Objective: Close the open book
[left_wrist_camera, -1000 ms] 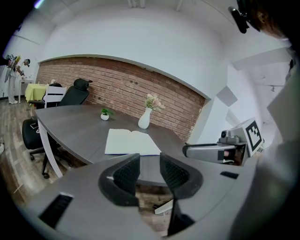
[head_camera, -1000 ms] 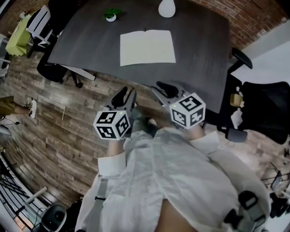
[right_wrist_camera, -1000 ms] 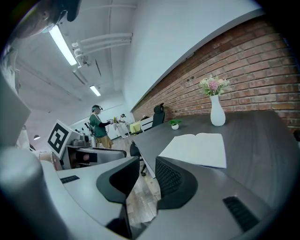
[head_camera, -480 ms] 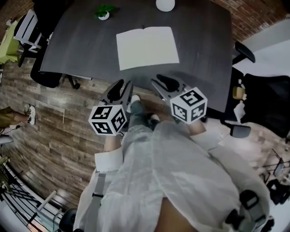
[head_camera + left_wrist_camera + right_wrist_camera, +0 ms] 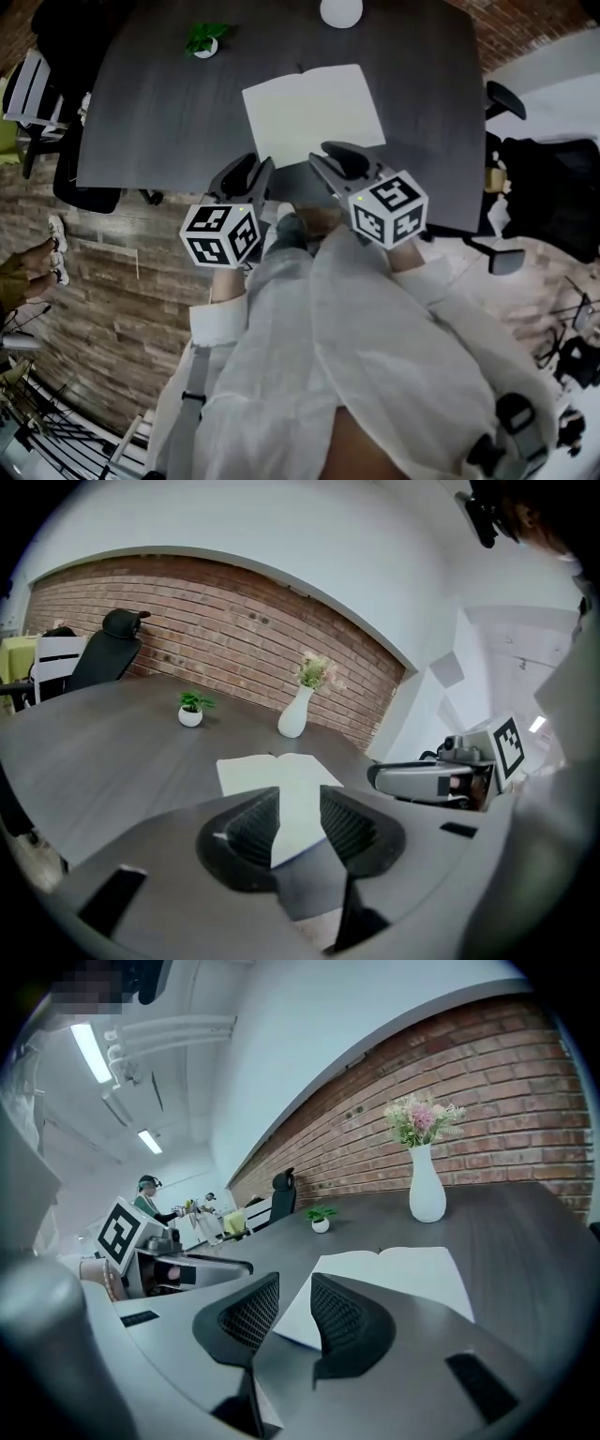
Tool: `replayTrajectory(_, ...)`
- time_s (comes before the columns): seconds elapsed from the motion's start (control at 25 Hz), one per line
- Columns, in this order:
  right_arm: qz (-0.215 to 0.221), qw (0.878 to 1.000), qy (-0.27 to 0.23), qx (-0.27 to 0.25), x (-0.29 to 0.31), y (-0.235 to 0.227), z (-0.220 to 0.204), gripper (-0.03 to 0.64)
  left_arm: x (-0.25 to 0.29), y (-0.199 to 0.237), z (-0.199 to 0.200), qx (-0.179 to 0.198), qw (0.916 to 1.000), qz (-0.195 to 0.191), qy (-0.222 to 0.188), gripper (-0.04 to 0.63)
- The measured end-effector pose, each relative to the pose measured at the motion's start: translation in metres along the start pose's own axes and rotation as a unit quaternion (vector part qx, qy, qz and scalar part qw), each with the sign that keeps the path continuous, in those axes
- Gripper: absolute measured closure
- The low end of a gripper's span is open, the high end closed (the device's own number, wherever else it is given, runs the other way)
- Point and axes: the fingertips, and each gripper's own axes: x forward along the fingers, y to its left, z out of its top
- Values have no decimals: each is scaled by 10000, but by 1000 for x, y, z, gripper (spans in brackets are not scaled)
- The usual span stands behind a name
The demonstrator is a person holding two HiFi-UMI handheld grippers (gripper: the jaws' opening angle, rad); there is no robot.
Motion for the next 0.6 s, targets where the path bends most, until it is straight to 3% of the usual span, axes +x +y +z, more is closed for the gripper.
replayTrajectory(0.24, -369, 9992, -127, 98, 23, -7, 16, 515, 17, 20, 20, 239, 9990, -355, 130, 480)
replayTrajectory(0.6, -845, 9958, -104, 332, 38, -19, 12, 515, 36, 40, 19, 326, 9954, -788, 429, 480)
